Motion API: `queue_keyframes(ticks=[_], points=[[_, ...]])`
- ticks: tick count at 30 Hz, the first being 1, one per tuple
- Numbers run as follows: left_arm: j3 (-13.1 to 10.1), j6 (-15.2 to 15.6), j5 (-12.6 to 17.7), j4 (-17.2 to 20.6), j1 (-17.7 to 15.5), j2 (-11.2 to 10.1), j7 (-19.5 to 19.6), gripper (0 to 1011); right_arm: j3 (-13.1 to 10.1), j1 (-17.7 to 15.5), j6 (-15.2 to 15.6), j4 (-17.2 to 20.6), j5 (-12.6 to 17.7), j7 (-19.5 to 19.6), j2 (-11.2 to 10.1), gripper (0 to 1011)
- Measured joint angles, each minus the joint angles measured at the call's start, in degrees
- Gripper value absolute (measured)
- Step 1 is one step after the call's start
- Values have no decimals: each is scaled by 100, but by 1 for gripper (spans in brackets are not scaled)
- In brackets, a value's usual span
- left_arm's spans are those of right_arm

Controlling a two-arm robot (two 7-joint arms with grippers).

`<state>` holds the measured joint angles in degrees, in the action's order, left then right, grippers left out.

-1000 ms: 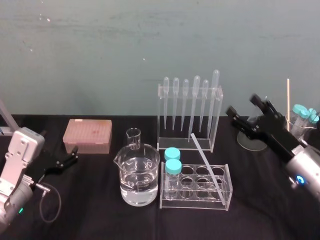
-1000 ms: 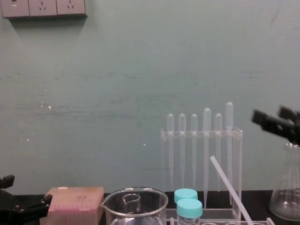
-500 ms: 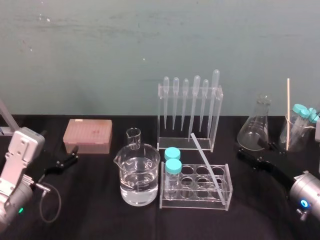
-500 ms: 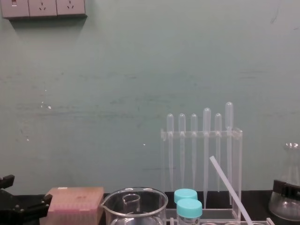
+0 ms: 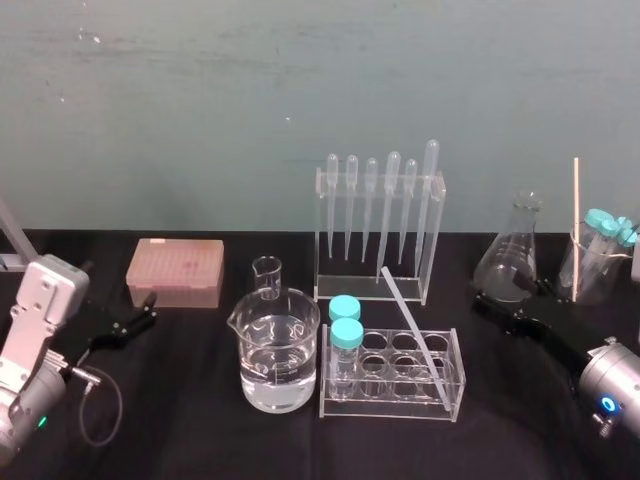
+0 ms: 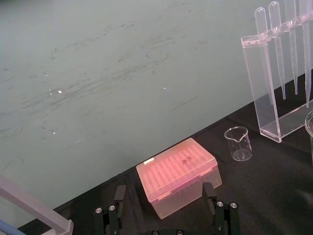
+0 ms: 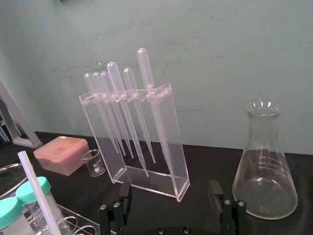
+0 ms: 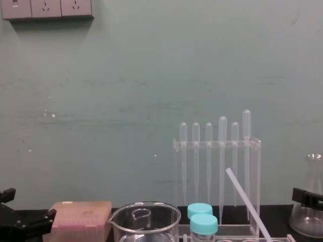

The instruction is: Pick up the stirring rod with one hand, then place it down.

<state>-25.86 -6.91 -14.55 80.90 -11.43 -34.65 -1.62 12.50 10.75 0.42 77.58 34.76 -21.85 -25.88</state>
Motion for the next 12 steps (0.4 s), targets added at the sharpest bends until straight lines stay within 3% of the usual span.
queue_keyframes(ticks=[12], points=[[0,0,0,0,0,0,0,1000,0,8,-39,-8,0,-24,3,1003]])
